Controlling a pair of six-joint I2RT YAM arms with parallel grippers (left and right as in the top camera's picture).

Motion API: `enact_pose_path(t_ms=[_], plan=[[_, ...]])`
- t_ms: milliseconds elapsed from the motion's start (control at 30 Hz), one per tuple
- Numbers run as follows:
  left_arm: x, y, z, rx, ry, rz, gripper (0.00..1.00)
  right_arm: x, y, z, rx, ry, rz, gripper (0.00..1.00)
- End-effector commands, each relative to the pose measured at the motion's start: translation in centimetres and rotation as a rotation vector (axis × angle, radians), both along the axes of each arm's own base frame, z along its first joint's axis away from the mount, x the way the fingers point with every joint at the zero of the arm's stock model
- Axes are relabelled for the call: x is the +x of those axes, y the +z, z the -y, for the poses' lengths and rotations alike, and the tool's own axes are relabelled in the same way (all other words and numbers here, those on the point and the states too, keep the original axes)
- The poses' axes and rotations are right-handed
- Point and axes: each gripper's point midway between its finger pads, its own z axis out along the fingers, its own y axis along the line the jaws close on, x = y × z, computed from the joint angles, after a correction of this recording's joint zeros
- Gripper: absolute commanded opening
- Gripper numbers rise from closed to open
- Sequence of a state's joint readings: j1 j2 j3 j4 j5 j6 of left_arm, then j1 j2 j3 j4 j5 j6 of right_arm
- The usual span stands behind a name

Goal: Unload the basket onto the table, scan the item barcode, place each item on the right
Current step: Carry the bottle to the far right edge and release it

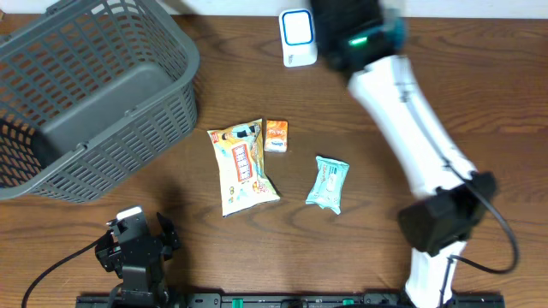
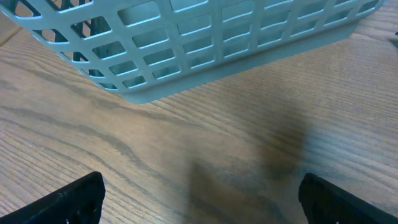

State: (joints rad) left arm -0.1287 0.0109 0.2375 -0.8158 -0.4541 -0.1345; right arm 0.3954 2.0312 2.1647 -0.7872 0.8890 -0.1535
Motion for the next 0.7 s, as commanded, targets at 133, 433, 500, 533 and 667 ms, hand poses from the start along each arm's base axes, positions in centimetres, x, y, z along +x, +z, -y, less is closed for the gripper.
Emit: enact_pose_path(t_ms=[133, 433, 500, 533, 667], plan=[[-0.7, -1.4, -0.1, 0.001, 0.004, -0.052, 1.0, -1.0, -6.6, 14.5, 0.102, -0.347, -0.1, 0.01], [-0.7, -1.4, -0.1, 0.002, 0.004, -0.052, 1.0, -6.0, -14.7, 29.1, 0.103, -0.641, -0.202, 0.01], [-0.7, -1.4, -0.1, 0.001, 0.004, -0.052, 1.0, -7.2, -16.0, 31.5, 0.112, -0.693, -0.194, 0.01], [-0.7, -1.4, -0.1, 0.001, 0.004, -0.052, 1.0, -7.7, -16.5, 32.5, 0.115, -0.713, -0.191, 0.01], [-0.7, -1.4, -0.1, 0.002, 0.004, -0.052, 1.0, -10.1, -18.0, 36.3, 0.124, -0.799, -0.178, 0.01]])
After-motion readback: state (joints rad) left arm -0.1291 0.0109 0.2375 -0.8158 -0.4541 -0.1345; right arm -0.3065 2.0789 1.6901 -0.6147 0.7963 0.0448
